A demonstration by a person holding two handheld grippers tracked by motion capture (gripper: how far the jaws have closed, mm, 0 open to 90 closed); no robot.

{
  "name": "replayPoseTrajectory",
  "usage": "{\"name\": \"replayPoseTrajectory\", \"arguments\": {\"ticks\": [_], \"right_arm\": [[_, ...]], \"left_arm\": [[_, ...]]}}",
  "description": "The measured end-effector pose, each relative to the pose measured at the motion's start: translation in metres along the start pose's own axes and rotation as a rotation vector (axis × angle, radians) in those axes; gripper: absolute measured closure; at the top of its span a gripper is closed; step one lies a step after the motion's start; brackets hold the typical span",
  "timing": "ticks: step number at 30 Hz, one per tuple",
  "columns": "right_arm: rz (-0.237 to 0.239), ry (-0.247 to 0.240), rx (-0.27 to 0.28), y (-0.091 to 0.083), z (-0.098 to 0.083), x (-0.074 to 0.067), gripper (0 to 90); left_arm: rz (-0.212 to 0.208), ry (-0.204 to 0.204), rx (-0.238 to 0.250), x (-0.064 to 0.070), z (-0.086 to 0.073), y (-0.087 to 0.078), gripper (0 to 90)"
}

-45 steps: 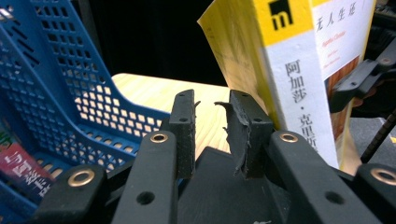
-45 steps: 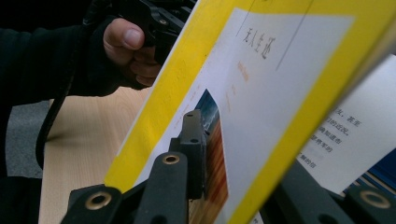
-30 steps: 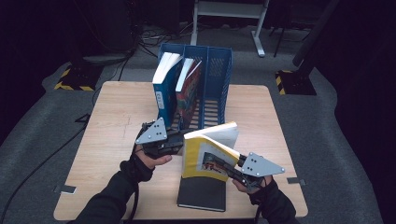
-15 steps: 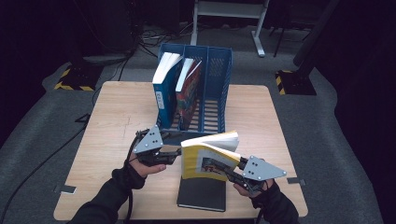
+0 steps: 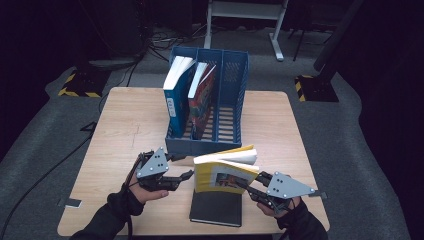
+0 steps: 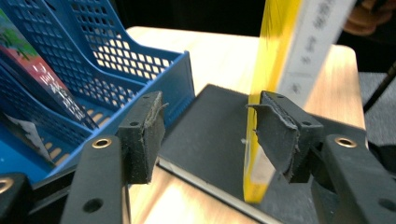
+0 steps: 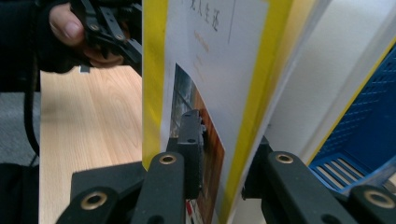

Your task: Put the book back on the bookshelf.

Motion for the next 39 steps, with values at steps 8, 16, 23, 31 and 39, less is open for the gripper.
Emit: {"name": "replayPoseTrajectory", "arguments": {"ticks": [8,16,23,31,39], "right_arm": [[0.001,0.006,-0.004,-0.003,-0.003,-0.001,76.4],[0.002,0.008,-0.015,-0.005,-0.006,-0.003,74.8],[-0.008,-0.001,-0.071,-0.009,-0.019,-0.005,72.9],[-0.01,0.022,-0.091,-0.013,-0.03,-0.003,72.7],[-0.003,0.033,-0.097,-0.01,-0.033,-0.003,72.9]], "left_arm": [[-0.053,0.038,-0.07,0.017,-0.014,0.013,36.1],[-0.124,0.02,-0.055,0.023,-0.008,0.04,34.3],[-0.172,0.018,0.01,0.028,0.013,0.047,44.5],[-0.223,0.007,0.093,0.035,0.034,0.049,55.2],[-0.207,0.022,0.114,0.041,0.046,0.048,57.1]]}}
Point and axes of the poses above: each handheld gripper's, and its own axes: y roughly forward along the jaws, z roughly out of its top, x roughly to its right, the point moved 5 cm from there along y, roughly forward along the jaws, and after that the axes turned 15 degrees about -y, right-handed, at the moved point
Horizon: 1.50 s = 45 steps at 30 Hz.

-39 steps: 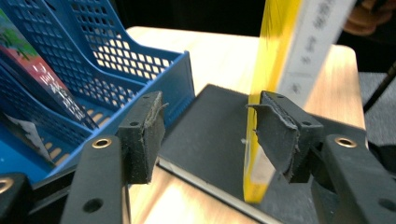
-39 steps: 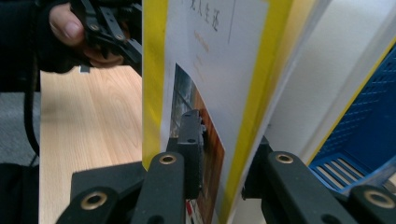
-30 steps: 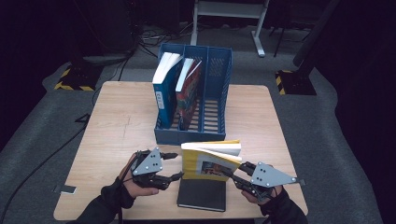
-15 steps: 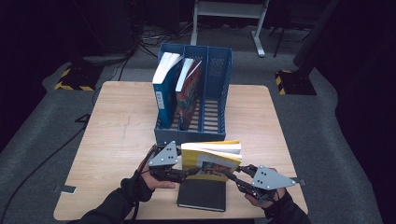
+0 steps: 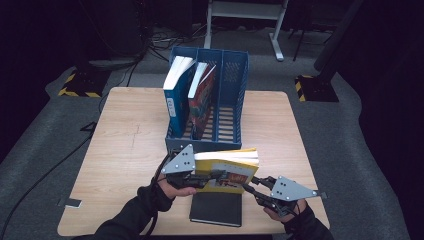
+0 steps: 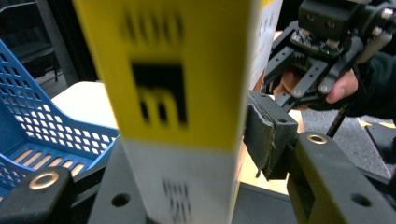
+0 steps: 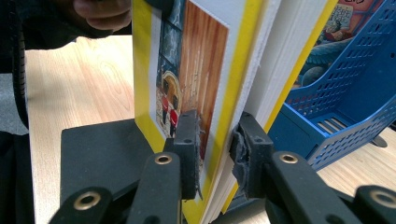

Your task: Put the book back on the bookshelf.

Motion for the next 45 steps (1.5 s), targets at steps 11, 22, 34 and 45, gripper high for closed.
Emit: {"name": "replayPoseTrajectory", "arguments": {"ticks": [11,22,34,45], "right_arm": [[-0.004,0.006,0.002,0.001,-0.001,0.0,70.1],[-0.034,-0.012,-0.028,-0.001,-0.007,0.003,58.1],[-0.069,0.068,-0.183,-0.001,-0.061,0.019,45.8],[-0.059,0.229,-0.333,0.003,-0.118,0.029,36.7]], "left_arm": [[-0.043,0.024,-0.03,0.004,0.001,0.005,67.0],[-0.015,0.06,-0.044,0.007,0.0,0.003,74.3],[-0.015,0.054,-0.032,0.006,-0.001,0.003,74.5],[-0.016,0.044,-0.013,0.006,-0.003,0.004,74.5]]}}
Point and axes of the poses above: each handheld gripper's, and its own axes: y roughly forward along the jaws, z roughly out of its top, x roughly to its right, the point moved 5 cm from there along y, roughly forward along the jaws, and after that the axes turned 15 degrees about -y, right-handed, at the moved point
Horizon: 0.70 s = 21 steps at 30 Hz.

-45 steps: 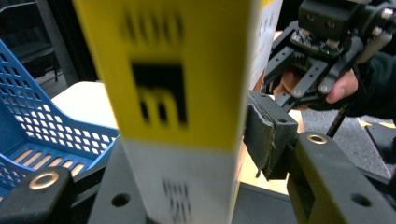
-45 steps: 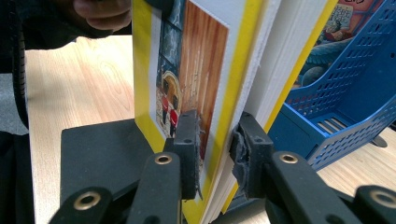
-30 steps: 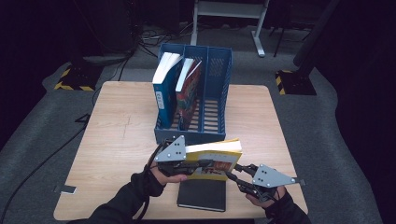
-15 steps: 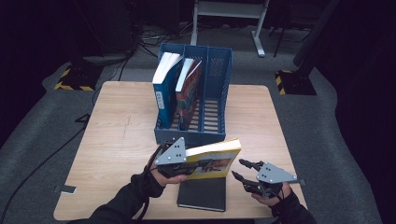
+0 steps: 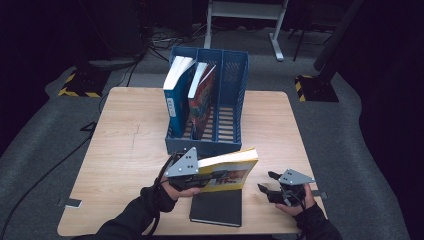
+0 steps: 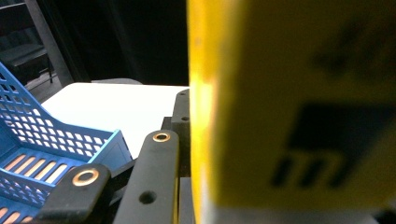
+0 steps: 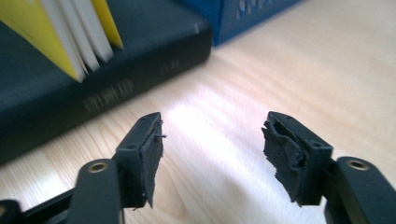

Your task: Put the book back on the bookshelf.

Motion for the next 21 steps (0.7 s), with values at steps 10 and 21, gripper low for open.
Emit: {"name": "replayPoseTrajectory", "arguments": {"ticks": [10,21], "right_arm": [[-0.009,0.095,-0.064,0.007,-0.016,0.008,29.5],[-0.012,0.098,-0.102,0.01,-0.017,0.009,26.0]], "left_arm": [[0.036,-0.02,0.02,-0.001,-0.001,0.001,74.7],[0.096,-0.086,0.035,-0.009,0.001,-0.001,74.8]]}}
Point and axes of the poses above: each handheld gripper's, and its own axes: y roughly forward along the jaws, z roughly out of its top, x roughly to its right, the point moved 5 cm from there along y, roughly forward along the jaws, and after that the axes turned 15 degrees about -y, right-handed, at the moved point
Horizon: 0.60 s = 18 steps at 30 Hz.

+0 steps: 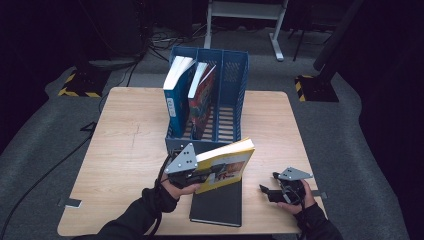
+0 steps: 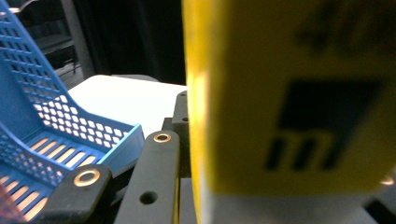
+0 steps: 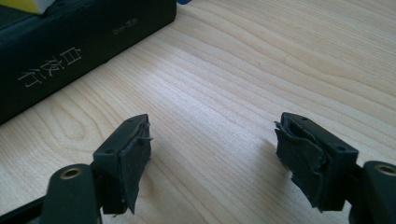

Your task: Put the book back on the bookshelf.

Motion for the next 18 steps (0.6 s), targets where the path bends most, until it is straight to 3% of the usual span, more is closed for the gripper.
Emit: {"name": "replayPoseTrajectory", "arguments": {"ticks": [6,18], "right_arm": [[0.0,0.0,0.0,0.0,0.0,0.0,26.0],[0.0,0.0,0.0,0.0,0.0,0.0,26.0]], "left_arm": [[0.052,-0.011,0.007,-0.004,0.004,-0.005,74.9],[0.245,-0.103,0.161,-0.029,0.041,-0.053,75.0]]}}
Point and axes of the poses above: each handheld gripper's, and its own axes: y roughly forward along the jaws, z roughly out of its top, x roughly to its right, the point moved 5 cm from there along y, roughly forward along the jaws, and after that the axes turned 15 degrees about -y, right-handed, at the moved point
